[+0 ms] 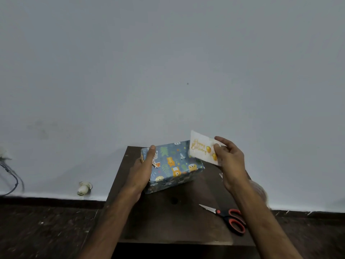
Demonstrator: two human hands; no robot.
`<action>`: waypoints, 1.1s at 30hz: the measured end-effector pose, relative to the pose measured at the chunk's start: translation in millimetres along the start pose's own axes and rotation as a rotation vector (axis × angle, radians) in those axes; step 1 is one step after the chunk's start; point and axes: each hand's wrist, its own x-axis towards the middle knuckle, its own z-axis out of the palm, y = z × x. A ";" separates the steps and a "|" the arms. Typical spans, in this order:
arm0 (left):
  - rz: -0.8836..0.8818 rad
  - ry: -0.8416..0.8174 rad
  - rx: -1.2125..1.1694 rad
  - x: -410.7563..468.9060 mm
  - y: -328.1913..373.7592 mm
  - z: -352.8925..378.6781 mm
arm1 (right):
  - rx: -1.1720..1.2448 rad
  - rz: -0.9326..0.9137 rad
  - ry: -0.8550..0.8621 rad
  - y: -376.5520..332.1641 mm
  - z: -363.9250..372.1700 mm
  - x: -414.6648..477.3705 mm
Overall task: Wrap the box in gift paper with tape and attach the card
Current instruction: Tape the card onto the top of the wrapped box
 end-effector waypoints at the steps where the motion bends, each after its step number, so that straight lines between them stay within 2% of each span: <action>1: -0.024 -0.017 0.009 0.3 0.7 0.2 | -0.028 -0.015 0.004 1.3 2.8 -1.1; 3: -0.050 -0.045 0.008 -5.7 7.3 5.3 | 0.028 0.051 0.033 2.7 2.9 -1.6; 5: -0.045 -0.064 -0.030 -6.6 7.8 7.7 | 0.181 0.195 0.027 4.9 1.2 0.0; 8: 0.004 -0.034 -0.136 -6.8 5.0 9.3 | 0.321 0.356 -0.070 10.4 -0.6 -1.3; 12: -0.034 -0.017 -0.179 -9.8 5.9 12.5 | 0.555 0.371 -0.206 5.8 12.4 -14.0; 15: -0.202 -0.049 -0.167 -10.1 11.3 5.0 | 0.707 0.381 -0.223 -0.6 16.1 -15.4; 17: -0.287 -0.100 -0.192 -9.1 13.8 -3.4 | 0.740 0.379 -0.223 -1.5 13.4 -13.8; 20: -0.287 -0.155 -0.195 -13.4 13.4 -8.3 | 0.752 0.399 -0.240 -1.6 11.5 -14.9; 23: -0.107 -0.181 -0.284 -20.9 15.4 -10.9 | 0.734 0.429 -0.238 1.2 10.0 -14.6; 26: 0.210 -0.179 -0.334 -23.0 15.2 -13.7 | 0.744 0.424 -0.222 6.9 3.3 -6.0; 29: 0.552 -0.212 -0.080 -34.1 13.7 -15.4 | 0.672 0.386 -0.280 7.2 3.4 -8.4; 31: 0.653 -0.269 0.116 -40.8 11.8 -11.4 | 0.620 0.338 -0.304 5.9 2.6 -11.0; 33: 0.672 -0.270 0.238 -47.0 10.9 -6.4 | 0.584 0.312 -0.310 8.0 0.6 -11.8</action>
